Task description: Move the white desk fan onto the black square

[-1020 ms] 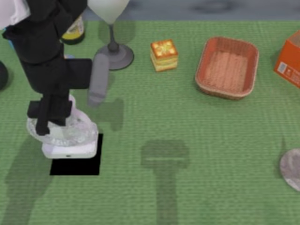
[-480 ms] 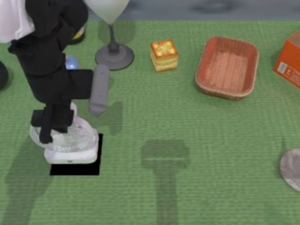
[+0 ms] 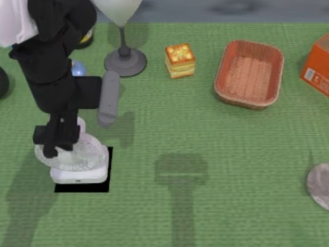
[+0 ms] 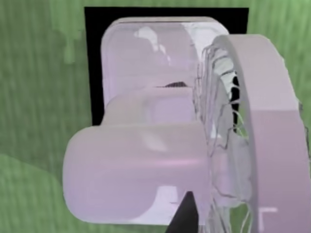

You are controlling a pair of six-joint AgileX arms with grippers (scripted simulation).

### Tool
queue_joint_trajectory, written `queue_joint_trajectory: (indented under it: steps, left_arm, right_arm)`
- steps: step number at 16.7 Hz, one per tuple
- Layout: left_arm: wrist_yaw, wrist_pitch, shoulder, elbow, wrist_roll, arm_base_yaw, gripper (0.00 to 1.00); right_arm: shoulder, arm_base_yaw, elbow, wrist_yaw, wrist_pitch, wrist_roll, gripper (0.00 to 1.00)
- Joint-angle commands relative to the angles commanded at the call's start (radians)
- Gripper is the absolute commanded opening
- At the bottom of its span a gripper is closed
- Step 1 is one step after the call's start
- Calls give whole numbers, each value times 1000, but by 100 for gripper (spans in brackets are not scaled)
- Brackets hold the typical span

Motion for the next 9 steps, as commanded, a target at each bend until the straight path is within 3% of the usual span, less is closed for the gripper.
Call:
queue_joint_trajectory:
  steps: [3, 9]
  left_arm:
    - [0, 0, 0, 0, 0, 0, 98]
    - [0, 0, 0, 0, 0, 0, 100]
  right_arm:
    - [0, 0, 0, 0, 0, 0, 100]
    - [0, 0, 0, 0, 0, 0, 100]
